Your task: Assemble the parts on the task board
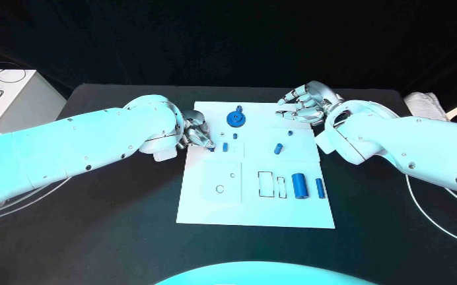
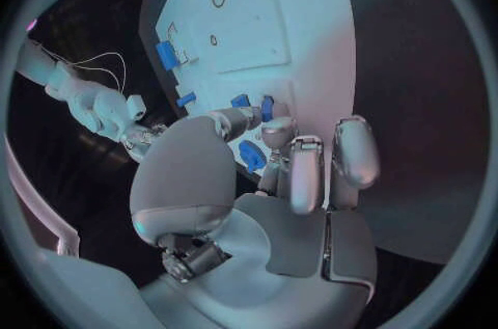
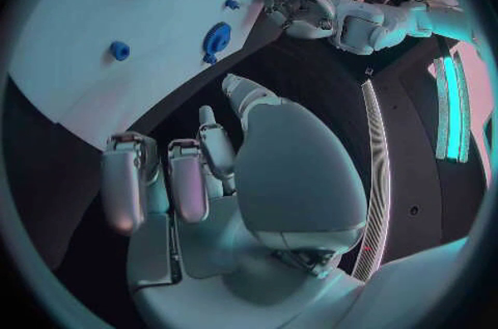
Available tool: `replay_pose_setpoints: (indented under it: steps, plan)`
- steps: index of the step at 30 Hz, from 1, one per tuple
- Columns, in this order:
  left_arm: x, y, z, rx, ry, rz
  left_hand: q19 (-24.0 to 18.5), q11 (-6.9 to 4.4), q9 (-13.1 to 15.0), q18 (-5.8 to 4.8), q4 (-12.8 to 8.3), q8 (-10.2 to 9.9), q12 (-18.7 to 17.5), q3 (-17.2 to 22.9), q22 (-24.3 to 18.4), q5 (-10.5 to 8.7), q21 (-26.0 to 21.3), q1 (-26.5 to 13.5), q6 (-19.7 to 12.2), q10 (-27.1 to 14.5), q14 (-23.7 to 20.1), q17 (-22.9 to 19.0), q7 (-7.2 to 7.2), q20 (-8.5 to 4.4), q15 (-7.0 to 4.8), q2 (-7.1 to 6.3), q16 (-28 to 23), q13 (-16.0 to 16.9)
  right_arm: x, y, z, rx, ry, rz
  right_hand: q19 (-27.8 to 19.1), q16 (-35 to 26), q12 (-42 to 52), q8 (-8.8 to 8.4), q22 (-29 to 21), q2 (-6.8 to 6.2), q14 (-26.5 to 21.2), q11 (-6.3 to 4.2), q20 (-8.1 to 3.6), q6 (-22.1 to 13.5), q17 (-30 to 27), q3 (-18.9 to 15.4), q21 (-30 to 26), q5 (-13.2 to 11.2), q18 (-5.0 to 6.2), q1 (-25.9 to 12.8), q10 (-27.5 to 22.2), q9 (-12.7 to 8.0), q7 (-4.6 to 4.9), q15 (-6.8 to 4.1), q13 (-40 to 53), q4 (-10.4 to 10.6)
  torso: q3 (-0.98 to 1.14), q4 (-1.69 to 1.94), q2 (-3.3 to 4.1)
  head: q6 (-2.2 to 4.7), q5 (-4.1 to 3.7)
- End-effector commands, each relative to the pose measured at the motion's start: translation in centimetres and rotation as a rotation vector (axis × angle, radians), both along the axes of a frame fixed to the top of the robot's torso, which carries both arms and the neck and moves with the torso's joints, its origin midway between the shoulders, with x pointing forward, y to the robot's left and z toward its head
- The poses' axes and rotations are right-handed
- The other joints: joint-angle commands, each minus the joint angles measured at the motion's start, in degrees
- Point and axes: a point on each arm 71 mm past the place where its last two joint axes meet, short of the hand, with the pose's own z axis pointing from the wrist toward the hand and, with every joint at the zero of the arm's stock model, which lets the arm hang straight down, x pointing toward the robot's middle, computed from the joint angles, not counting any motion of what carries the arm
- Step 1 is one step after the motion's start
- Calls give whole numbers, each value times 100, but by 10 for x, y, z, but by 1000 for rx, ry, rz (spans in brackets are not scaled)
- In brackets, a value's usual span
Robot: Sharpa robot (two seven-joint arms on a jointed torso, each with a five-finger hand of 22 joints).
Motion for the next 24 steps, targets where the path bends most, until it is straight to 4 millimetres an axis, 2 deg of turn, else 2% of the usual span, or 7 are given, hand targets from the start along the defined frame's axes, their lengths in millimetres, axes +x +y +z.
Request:
replay_pose_setpoints:
  steps: [1,24]
  plan:
    - [-1,-1,-1,18,3,-14,27,-5,165,-91,-714,17,39,732,11,26,34,3,167,34,439,868,-110,7,-45,41,34,14,-1,2,0,-7,-5,21,152,-19,-17,37,927,5,372,5,16,-38,614,27,-20,30,54,-28,-30,-3,-11,24,3,17,0,1,2,-8,4]
    - [-7,-9,-3,34,51,-68,53,-42,195,-101,-745,51,214,650,57,109,55,-259,285,213,460,939,-165,12,-70,-156,73,267,-1,1,0,-6,-5,21,152,-24,-12,45,925,3,371,5,15,-40,609,32,-25,33,55,-34,-26,-2,-11,24,3,22,7,-2,2,-31,1]
